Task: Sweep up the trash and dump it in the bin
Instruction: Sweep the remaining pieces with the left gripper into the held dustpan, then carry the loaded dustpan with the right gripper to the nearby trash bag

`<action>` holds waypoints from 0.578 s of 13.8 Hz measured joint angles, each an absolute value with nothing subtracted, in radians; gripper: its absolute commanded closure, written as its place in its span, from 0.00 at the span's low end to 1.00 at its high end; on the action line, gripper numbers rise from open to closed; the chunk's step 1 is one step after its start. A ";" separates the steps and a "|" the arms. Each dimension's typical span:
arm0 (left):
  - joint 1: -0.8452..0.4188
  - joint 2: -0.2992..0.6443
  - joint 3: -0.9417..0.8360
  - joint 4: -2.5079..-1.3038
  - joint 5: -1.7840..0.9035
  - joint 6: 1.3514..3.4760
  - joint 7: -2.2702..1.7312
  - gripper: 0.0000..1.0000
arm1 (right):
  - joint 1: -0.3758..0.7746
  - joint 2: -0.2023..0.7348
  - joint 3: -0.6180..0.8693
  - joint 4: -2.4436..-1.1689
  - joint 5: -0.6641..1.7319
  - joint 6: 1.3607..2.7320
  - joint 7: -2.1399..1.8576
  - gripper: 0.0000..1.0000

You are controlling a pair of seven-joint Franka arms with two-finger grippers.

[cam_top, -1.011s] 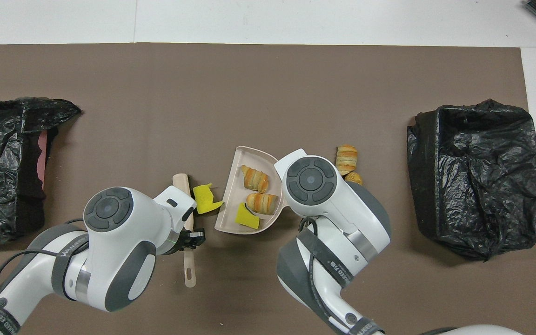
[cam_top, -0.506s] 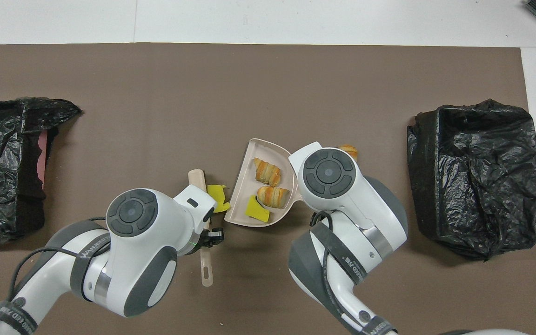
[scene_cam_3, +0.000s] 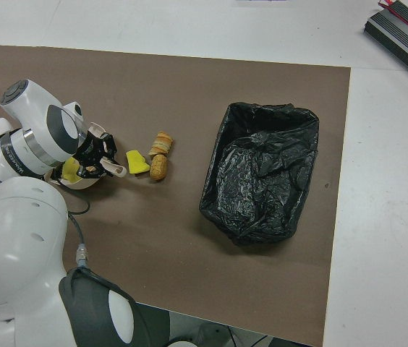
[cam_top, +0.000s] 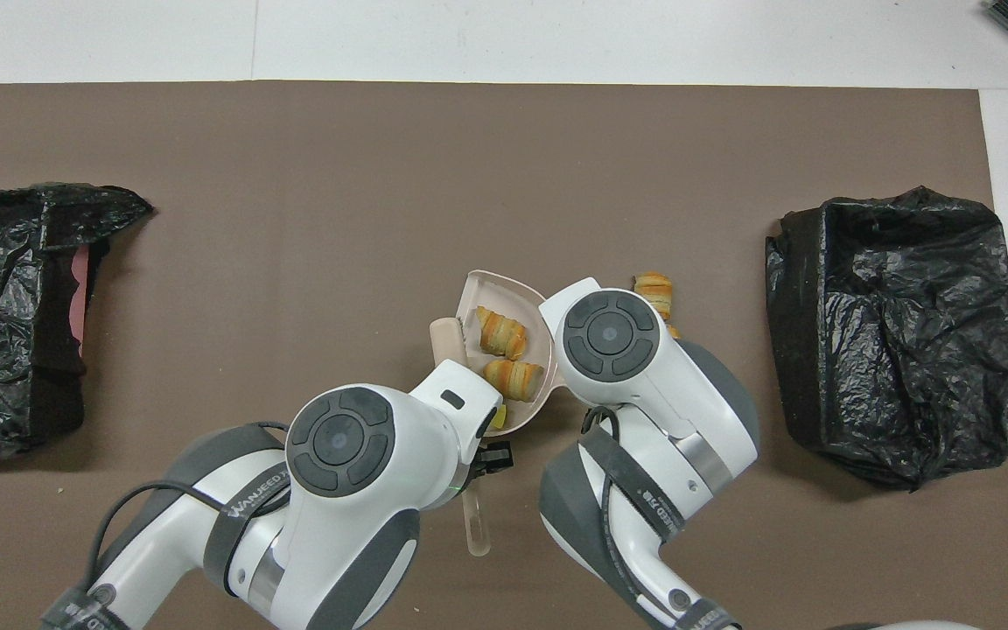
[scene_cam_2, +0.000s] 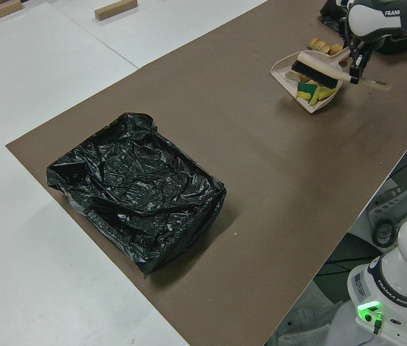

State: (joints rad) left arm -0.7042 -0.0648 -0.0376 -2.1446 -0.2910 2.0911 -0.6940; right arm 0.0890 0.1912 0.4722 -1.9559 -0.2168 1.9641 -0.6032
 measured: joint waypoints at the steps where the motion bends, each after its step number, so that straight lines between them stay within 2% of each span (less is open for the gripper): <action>1: -0.704 -0.080 -0.036 -2.140 -0.301 2.077 -0.694 1.00 | 0.089 0.191 0.472 -1.956 -0.217 1.964 -0.603 1.00; 6: -0.696 -0.150 -0.009 -2.117 -0.304 1.959 -0.704 1.00 | 0.089 0.190 0.472 -1.957 -0.217 1.964 -0.603 1.00; 8: -0.655 -0.158 0.003 -2.114 -0.304 1.898 -0.708 1.00 | 0.085 0.182 0.469 -1.956 -0.217 1.962 -0.603 1.00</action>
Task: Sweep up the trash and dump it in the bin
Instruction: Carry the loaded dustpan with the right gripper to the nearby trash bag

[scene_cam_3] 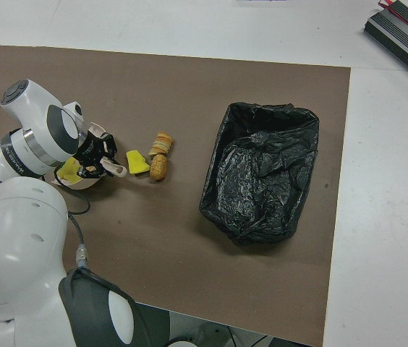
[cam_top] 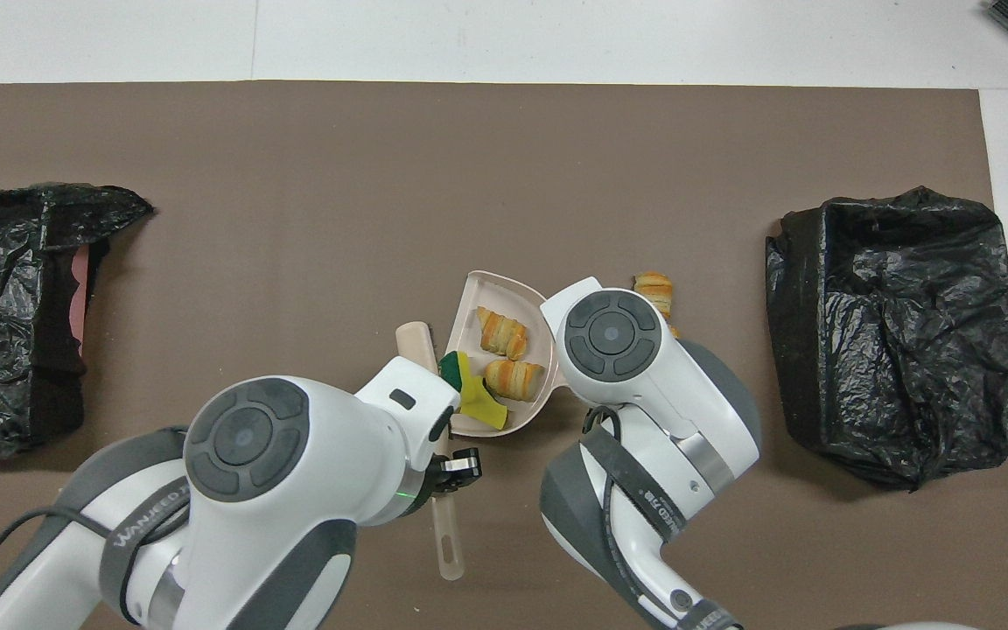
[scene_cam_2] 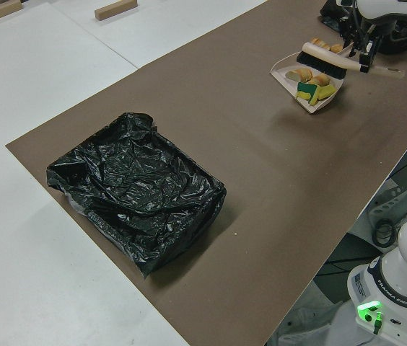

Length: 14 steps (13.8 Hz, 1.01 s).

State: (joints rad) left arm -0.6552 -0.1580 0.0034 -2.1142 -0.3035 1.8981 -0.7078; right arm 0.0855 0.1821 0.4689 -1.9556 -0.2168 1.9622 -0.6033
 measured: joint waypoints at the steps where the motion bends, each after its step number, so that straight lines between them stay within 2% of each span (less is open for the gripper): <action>1: -0.626 -0.158 0.006 -2.114 -0.298 1.870 -0.709 1.00 | 0.083 0.170 0.460 -1.955 -0.217 1.956 -0.604 1.00; 5: -0.503 -0.158 0.013 -2.114 -0.194 1.801 -0.747 1.00 | 0.069 0.066 0.334 -1.921 -0.098 1.864 -0.766 1.00; 10: -0.352 -0.155 0.014 -2.114 -0.084 1.775 -0.718 1.00 | 0.058 -0.106 0.003 -1.900 -0.040 1.755 -1.116 1.00; 12: -0.274 -0.153 0.015 -2.116 -0.078 1.774 -0.614 1.00 | 0.054 -0.132 -0.171 -1.901 -0.041 1.751 -1.281 1.00; 14: -0.249 -0.153 0.015 -2.122 -0.078 1.770 -0.533 1.00 | 0.051 -0.129 -0.283 -1.904 -0.094 1.783 -1.407 1.00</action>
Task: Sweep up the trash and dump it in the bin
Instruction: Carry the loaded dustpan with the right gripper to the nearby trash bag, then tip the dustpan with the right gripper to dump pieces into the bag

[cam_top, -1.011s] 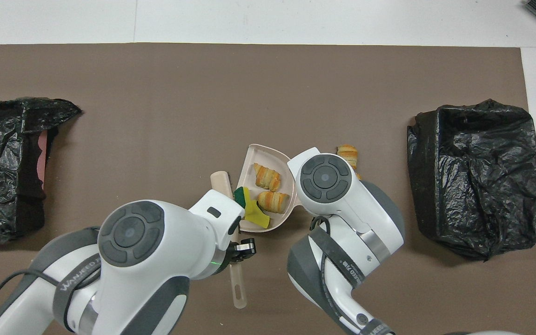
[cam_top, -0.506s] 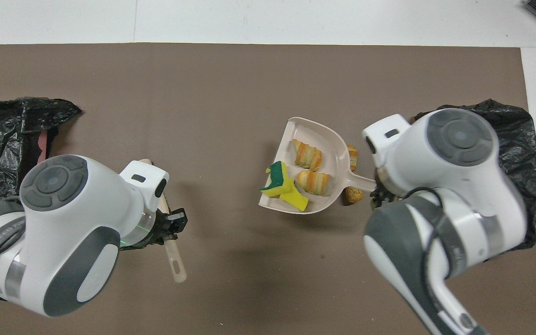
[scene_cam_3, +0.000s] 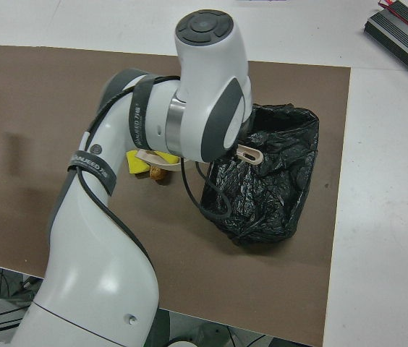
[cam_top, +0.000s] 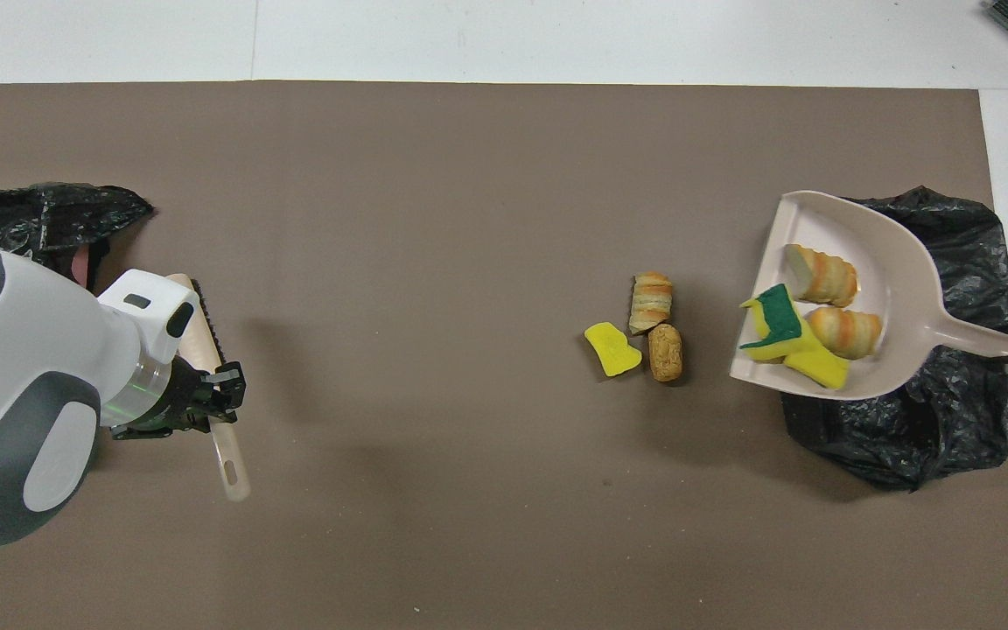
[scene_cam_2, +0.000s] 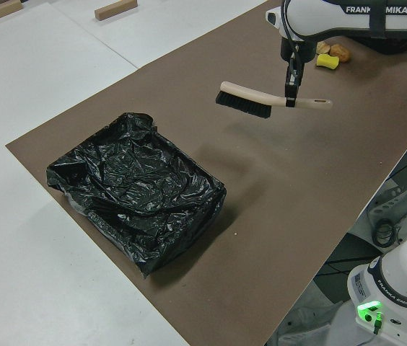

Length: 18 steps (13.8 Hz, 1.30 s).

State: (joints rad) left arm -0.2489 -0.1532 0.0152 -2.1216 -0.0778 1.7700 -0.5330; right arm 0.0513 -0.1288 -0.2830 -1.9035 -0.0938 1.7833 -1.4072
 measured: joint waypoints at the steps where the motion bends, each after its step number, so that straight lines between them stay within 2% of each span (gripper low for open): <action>1: -0.248 -0.154 0.013 -2.128 -0.078 1.770 -0.500 1.00 | 0.049 -0.127 -0.329 -1.905 -0.141 1.813 -1.459 1.00; 6: -0.293 -0.170 -0.013 -2.171 -0.081 1.777 -0.416 1.00 | 0.064 -0.121 -0.358 -1.912 -0.469 1.904 -1.548 1.00; 10: -0.465 -0.174 -0.021 -2.227 -0.128 1.848 -0.491 1.00 | 0.092 -0.095 -0.330 -1.947 -0.677 1.958 -1.564 1.00; 14: -0.614 -0.173 -0.025 -2.331 -0.232 1.986 -0.543 1.00 | 0.102 -0.083 -0.253 -1.944 -0.810 1.963 -1.575 1.00; 18: -0.737 -0.173 -0.025 -2.420 -0.245 2.117 -0.645 1.00 | 0.103 -0.084 -0.164 -1.932 -0.921 1.895 -1.560 1.00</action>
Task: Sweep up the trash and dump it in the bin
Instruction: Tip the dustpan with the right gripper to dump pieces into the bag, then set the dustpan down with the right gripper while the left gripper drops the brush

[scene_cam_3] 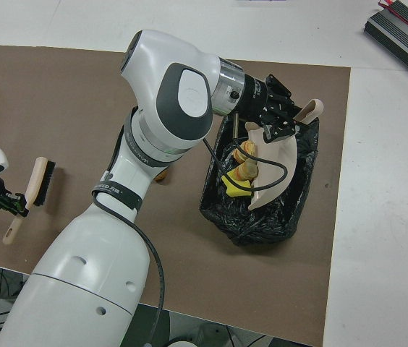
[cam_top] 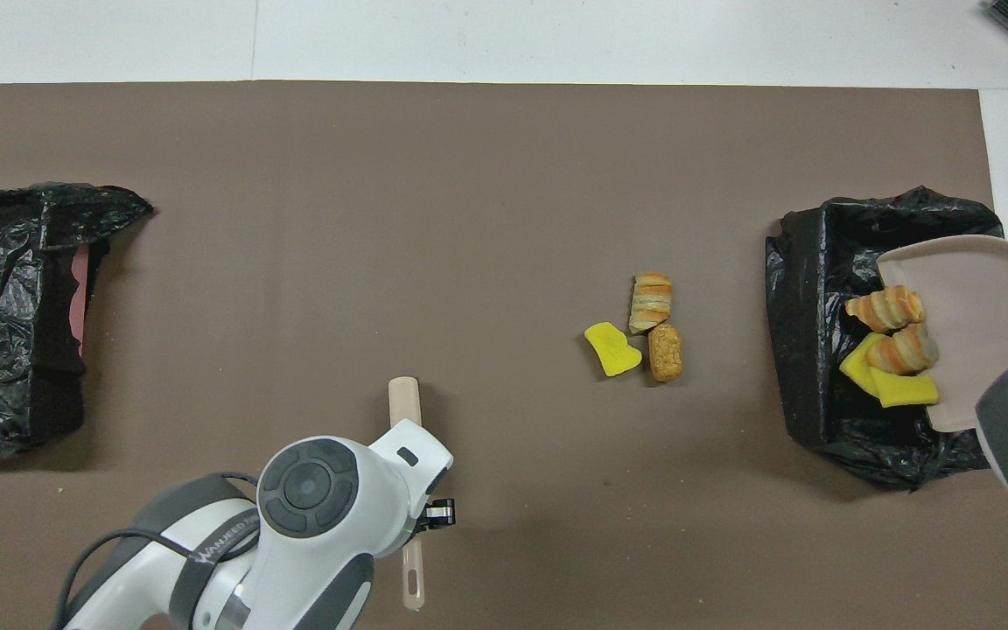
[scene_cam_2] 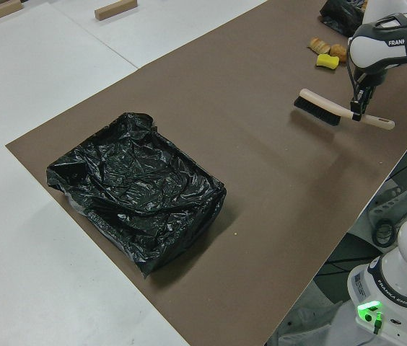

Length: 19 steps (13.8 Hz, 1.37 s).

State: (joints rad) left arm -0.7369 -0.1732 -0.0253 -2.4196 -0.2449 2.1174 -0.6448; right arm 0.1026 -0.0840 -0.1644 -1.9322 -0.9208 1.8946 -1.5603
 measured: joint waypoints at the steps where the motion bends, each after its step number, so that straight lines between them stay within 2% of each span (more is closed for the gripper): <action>1: -0.758 -0.173 -0.025 -2.439 -0.245 2.146 -0.665 1.00 | 0.103 -0.085 -0.141 -1.922 -0.937 1.858 -1.550 1.00; 2: -0.771 -0.173 -0.025 -2.452 -0.245 2.164 -0.676 1.00 | 0.103 -0.085 -0.111 -1.903 -0.953 1.809 -1.534 1.00; 3: -0.777 -0.173 -0.024 -2.460 -0.245 2.171 -0.679 0.66 | 0.103 -0.087 -0.067 -1.873 -0.963 1.736 -1.507 1.00; 4: -0.778 -0.173 -0.022 -2.465 -0.245 2.173 -0.679 0.01 | 0.104 -0.089 -0.017 -1.839 -0.964 1.653 -1.468 1.00; 7: -0.771 -0.171 -0.007 -2.464 -0.245 2.173 -0.676 0.00 | 0.112 -0.102 0.115 -1.793 -0.938 1.448 -1.282 1.00; 10: -0.681 -0.168 0.001 -2.434 -0.245 2.173 -0.580 0.00 | 0.112 -0.106 0.150 -1.766 -0.730 1.366 -1.029 1.00; 14: -0.500 -0.149 0.011 -2.320 -0.209 2.068 -0.385 0.00 | 0.112 -0.107 0.188 -1.753 -0.393 1.372 -0.532 1.00; 17: -0.392 -0.076 0.014 -2.163 -0.143 1.951 -0.303 0.00 | 0.116 -0.093 0.258 -1.755 -0.189 1.482 -0.138 1.00; 19: -0.325 -0.029 0.013 -2.069 -0.137 1.910 -0.244 0.00 | 0.124 -0.026 0.359 -1.756 -0.161 1.570 0.146 1.00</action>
